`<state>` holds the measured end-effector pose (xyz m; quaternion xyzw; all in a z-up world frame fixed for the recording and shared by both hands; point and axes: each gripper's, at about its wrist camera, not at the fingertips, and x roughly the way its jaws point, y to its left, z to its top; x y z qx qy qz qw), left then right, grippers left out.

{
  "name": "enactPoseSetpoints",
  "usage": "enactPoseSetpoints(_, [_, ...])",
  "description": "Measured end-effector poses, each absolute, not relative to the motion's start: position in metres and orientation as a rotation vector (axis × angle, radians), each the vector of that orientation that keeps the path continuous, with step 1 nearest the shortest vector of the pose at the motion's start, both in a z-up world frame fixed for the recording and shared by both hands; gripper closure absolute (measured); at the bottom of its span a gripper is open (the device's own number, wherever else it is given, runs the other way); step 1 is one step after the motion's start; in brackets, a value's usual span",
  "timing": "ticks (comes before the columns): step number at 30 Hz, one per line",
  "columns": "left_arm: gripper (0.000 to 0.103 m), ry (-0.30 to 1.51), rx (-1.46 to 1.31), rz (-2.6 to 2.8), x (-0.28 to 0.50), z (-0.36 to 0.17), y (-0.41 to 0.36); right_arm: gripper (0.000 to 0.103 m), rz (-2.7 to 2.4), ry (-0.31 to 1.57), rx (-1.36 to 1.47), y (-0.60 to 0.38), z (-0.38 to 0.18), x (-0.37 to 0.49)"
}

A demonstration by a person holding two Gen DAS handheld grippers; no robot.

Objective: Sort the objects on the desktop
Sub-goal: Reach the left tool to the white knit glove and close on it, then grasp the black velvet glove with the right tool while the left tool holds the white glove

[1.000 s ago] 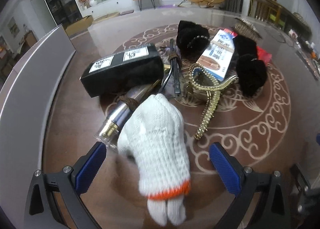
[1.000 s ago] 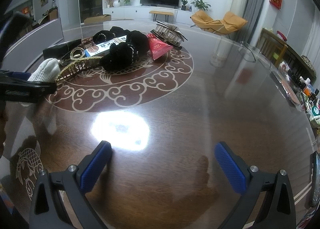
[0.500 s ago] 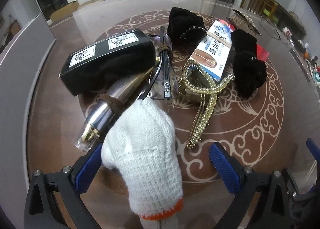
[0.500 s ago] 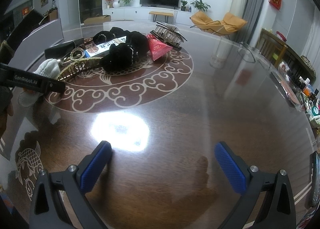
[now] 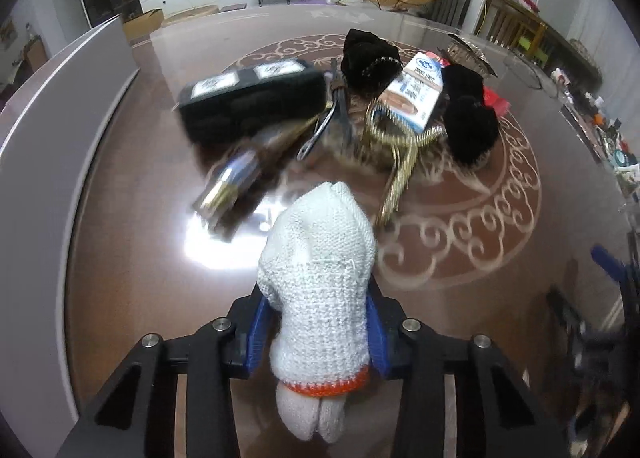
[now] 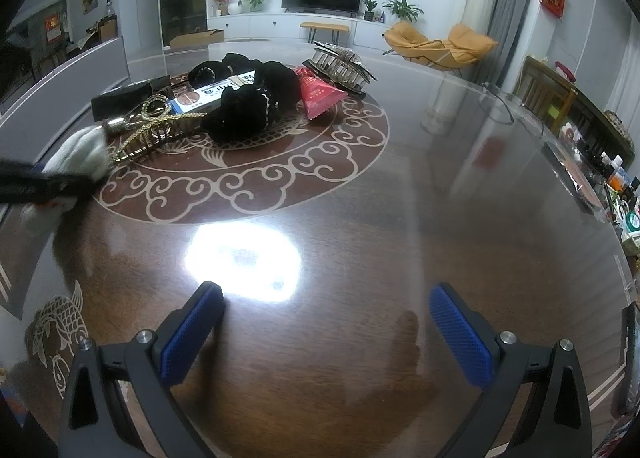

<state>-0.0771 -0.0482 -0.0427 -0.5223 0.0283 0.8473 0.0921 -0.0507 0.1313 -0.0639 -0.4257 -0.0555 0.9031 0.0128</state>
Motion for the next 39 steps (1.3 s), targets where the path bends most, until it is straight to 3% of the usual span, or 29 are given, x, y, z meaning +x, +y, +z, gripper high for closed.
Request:
enactPoseSetpoints(12, [0.06,0.146,-1.456,2.606,-0.049,-0.048,-0.067,0.0,2.815,-0.128,-1.355,0.136,-0.065,-0.053])
enactPoseSetpoints(15, [0.06,0.114,-1.412,2.629,-0.046,-0.049,-0.076,0.0,2.82,-0.022,-1.427,0.144,-0.067,-0.059])
enactPoseSetpoints(18, [0.06,0.119,-1.394,2.638,-0.044,-0.049,-0.077,0.0,2.818,-0.034,-1.534,0.145,-0.064,-0.075])
enactPoseSetpoints(22, [0.06,0.107,-1.373,2.655,-0.042,-0.05,-0.077,0.0,2.914,0.273,-1.483,0.155,-0.042,-0.117])
enactPoseSetpoints(26, [0.06,0.098,-1.364,2.67,-0.042,-0.051,-0.077,0.001,2.948,0.32,-1.518,0.13,-0.032,-0.174])
enactPoseSetpoints(28, [0.06,0.097,-1.366,2.672,-0.042,-0.051,-0.077,0.012,2.921,0.286,-1.606,0.11,-0.039,-0.201])
enactPoseSetpoints(33, [0.06,0.106,-1.354,2.676,-0.042,-0.051,-0.076,0.022,2.896,0.268,-1.644,0.086,-0.053,-0.228])
enactPoseSetpoints(38, [0.059,0.099,-1.331,2.695,-0.041,-0.052,-0.075,0.061,2.952,0.318,-1.604,0.096,-0.05,-0.218])
enactPoseSetpoints(39, [0.059,0.097,-1.325,2.7,-0.04,-0.052,-0.075,0.061,2.954,0.283,-1.618,0.098,-0.052,-0.213])
